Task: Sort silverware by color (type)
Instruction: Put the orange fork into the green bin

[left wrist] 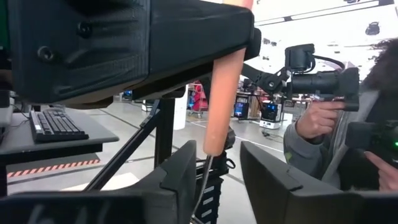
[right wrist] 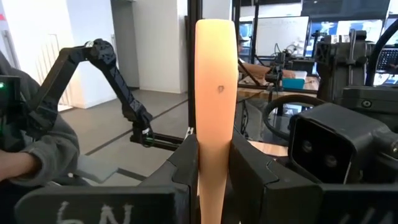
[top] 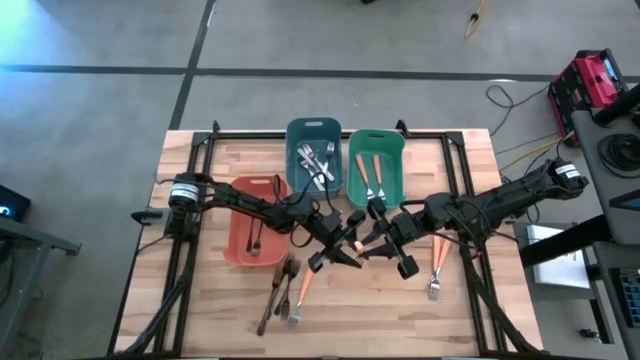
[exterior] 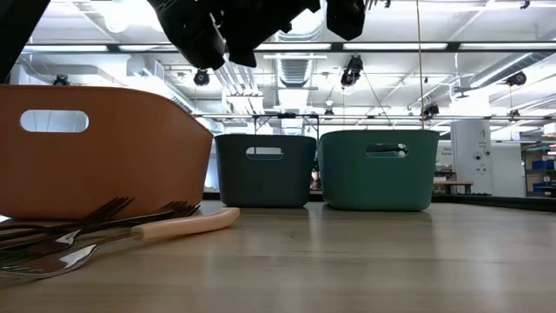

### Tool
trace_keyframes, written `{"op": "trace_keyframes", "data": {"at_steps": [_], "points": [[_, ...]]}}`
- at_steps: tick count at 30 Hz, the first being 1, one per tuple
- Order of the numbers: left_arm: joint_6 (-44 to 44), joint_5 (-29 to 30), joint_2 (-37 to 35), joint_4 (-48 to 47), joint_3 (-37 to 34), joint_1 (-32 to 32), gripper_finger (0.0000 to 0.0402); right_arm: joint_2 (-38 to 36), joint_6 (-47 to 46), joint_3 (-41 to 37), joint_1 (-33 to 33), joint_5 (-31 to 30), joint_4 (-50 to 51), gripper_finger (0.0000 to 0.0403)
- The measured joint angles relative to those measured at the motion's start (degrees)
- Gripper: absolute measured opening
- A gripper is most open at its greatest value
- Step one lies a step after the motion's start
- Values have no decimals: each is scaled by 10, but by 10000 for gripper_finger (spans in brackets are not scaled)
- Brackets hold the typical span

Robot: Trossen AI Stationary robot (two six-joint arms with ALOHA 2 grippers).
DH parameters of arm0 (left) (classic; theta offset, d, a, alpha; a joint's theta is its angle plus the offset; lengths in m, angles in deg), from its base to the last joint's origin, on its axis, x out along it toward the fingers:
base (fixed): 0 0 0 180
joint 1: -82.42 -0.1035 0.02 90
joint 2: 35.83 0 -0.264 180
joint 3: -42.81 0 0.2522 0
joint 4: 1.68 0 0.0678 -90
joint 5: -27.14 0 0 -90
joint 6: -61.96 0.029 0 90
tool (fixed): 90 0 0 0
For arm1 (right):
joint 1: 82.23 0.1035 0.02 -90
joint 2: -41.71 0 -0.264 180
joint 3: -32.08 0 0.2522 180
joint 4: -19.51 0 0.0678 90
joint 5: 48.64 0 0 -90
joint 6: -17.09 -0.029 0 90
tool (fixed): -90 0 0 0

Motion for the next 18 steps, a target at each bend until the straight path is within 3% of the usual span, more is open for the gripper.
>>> {"op": "trace_keyframes", "data": {"at_steps": [5,12,18], "points": [[-4,3,0,-4,0,0,15,0,-2,0,1,2,0,59],[-27,6,0,-7,0,0,1,-1,-33,0,0,-13,0,123],[-20,57,-12,-7,-23,0,0,-5,-45,0,0,-15,17,169]]}}
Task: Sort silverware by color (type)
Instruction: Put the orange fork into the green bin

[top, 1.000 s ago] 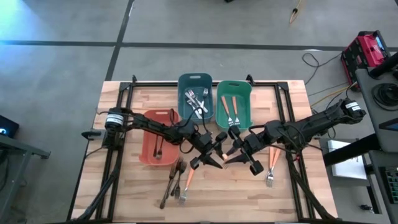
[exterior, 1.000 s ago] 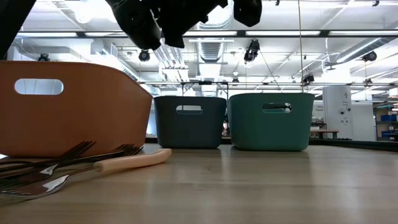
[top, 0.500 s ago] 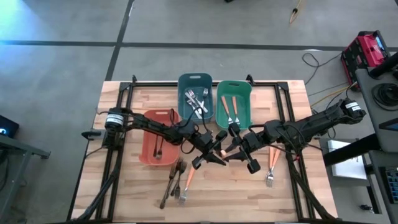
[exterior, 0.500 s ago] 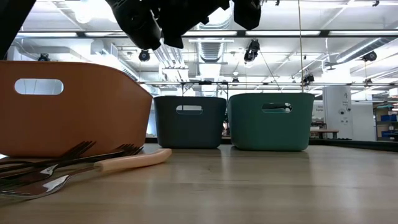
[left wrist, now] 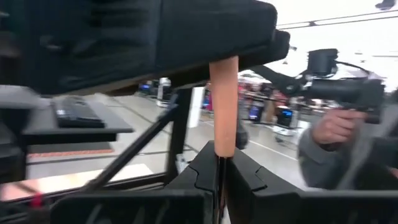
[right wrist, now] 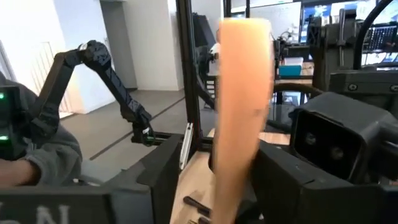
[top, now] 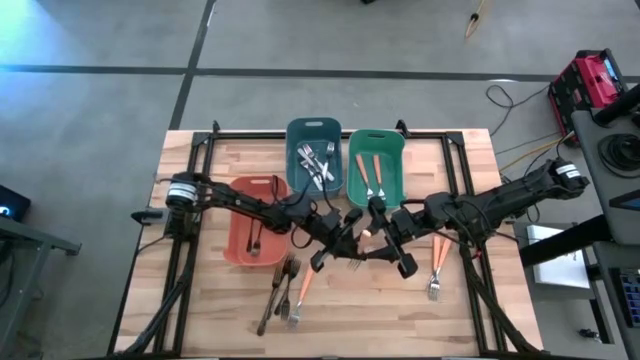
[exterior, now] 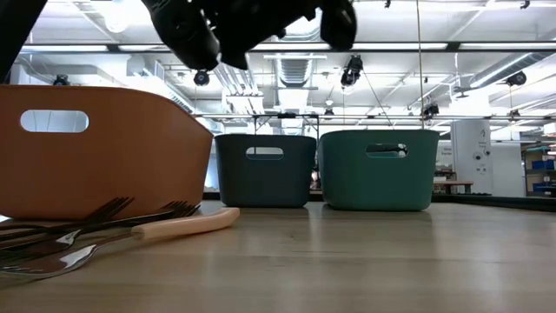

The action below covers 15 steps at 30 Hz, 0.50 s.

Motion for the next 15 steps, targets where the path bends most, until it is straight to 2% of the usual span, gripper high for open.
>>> {"op": "trace_keyframes", "data": {"at_steps": [2,4,11,13,15], "points": [[13,27,-12,0,-19,0,0,-11,-13,0,0,-10,6,178],[34,68,-32,0,-47,0,0,-27,-21,1,0,-45,18,184],[150,340,-124,-7,-164,19,0,-60,-32,1,1,-215,98,189],[178,378,-143,-4,-183,26,0,-53,-28,1,1,-244,97,189],[189,392,-157,-1,-194,29,0,-39,-20,1,0,-253,82,189]]}}
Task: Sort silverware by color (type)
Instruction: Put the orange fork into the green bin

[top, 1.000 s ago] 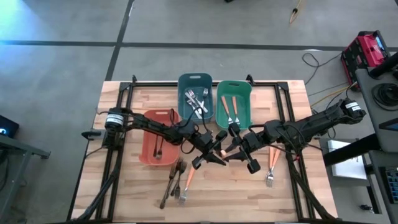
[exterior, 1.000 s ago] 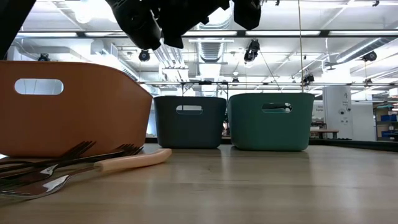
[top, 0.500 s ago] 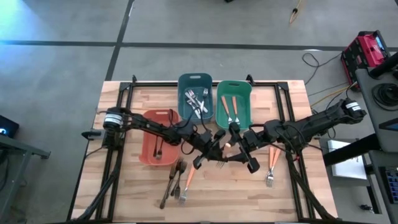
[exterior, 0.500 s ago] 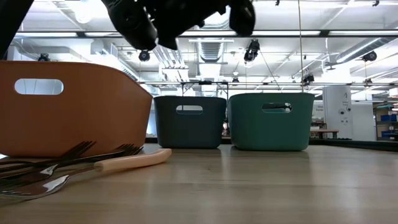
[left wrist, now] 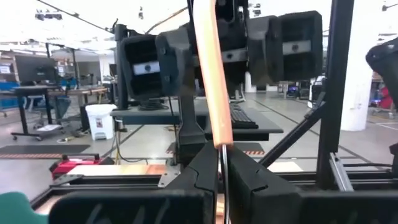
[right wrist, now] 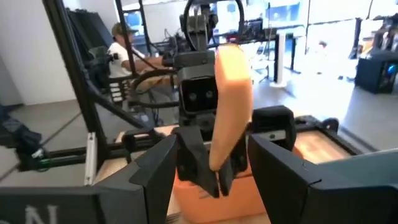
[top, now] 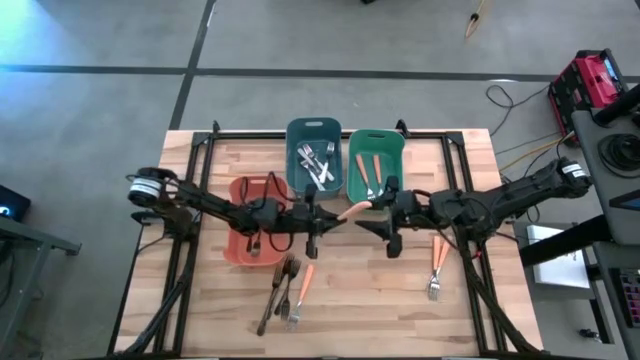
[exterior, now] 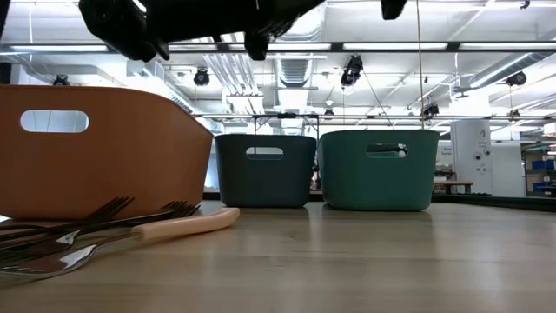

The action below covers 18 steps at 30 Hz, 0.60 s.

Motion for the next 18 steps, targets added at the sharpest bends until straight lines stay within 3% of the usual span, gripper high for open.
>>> {"op": "trace_keyframes", "data": {"at_steps": [5,11,15,18], "points": [[2,2,-3,-4,-3,-1,0,42,34,0,-2,-2,-90,170],[6,3,3,-1,-2,0,0,77,36,28,-15,-4,-88,107],[6,3,3,-3,-2,1,0,98,54,46,-15,-27,-87,42],[7,1,3,-5,-2,1,0,102,56,58,-15,-27,-72,32]]}}
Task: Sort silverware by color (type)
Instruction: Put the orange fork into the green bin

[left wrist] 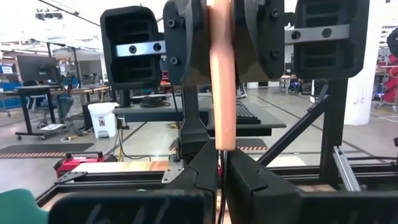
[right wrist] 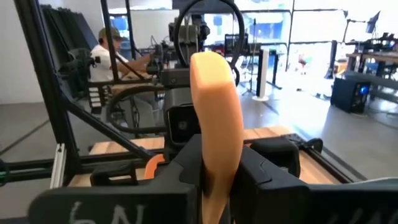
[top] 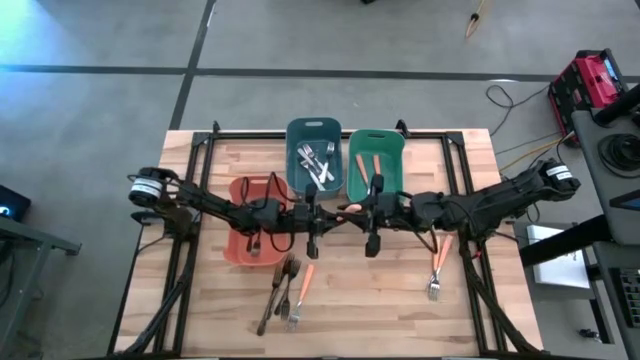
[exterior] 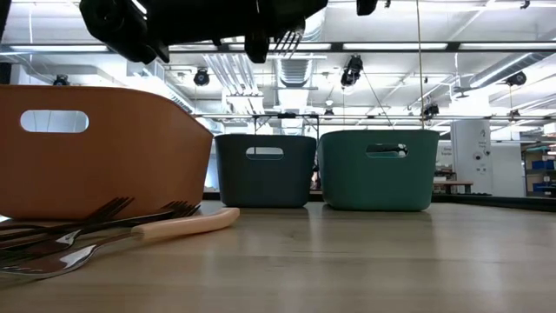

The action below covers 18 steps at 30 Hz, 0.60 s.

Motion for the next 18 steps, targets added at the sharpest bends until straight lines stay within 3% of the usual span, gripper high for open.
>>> {"op": "trace_keyframes", "data": {"at_steps": [6,15,18], "points": [[-17,-1,-6,-6,-3,0,24,-2,-14,47,-2,-3,90,32],[3,-3,-60,-66,-19,0,124,-2,-59,160,-25,-1,311,32],[24,28,-101,-114,-28,-1,152,1,-78,206,-47,-5,395,32]]}}
